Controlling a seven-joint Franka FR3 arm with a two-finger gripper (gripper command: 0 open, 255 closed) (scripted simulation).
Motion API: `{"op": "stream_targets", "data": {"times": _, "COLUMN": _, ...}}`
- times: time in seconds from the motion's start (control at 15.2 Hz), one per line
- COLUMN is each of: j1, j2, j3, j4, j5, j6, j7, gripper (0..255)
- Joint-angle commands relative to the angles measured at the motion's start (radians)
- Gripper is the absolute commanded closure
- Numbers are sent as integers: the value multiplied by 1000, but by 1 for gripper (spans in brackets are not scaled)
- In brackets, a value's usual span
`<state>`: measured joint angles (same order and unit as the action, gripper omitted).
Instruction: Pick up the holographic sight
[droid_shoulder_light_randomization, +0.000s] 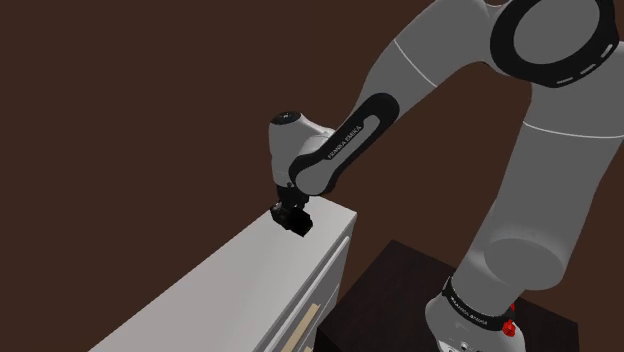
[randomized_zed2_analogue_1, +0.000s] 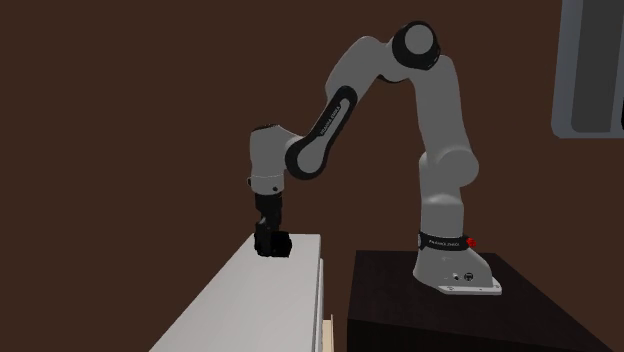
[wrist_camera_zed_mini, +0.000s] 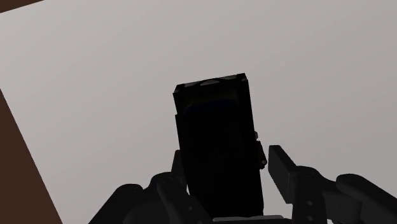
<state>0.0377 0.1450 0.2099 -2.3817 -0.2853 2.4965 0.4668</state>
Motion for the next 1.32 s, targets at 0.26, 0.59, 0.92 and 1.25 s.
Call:
{"op": "stream_targets", "data": {"times": 0.26, "j1": -2, "j2": -23, "j3": 4, "j4": 2, "j5": 16, "j6": -25, "j7": -14, "gripper": 255}}
{"op": "stream_targets", "data": {"times": 0.59, "j1": -4, "j2": -79, "j3": 11, "j4": 13, "j5": 53, "j6": -87, "j7": -46, "gripper": 255}}
{"op": "stream_targets", "data": {"times": 0.92, "j1": -4, "j2": -130, "j3": 14, "j4": 30, "j5": 84, "j6": -151, "j7": -75, "gripper": 255}}
{"op": "stream_targets", "data": {"times": 1.25, "j1": -3, "j2": -159, "j3": 15, "j4": 44, "j5": 101, "j6": -192, "j7": -90, "gripper": 255}}
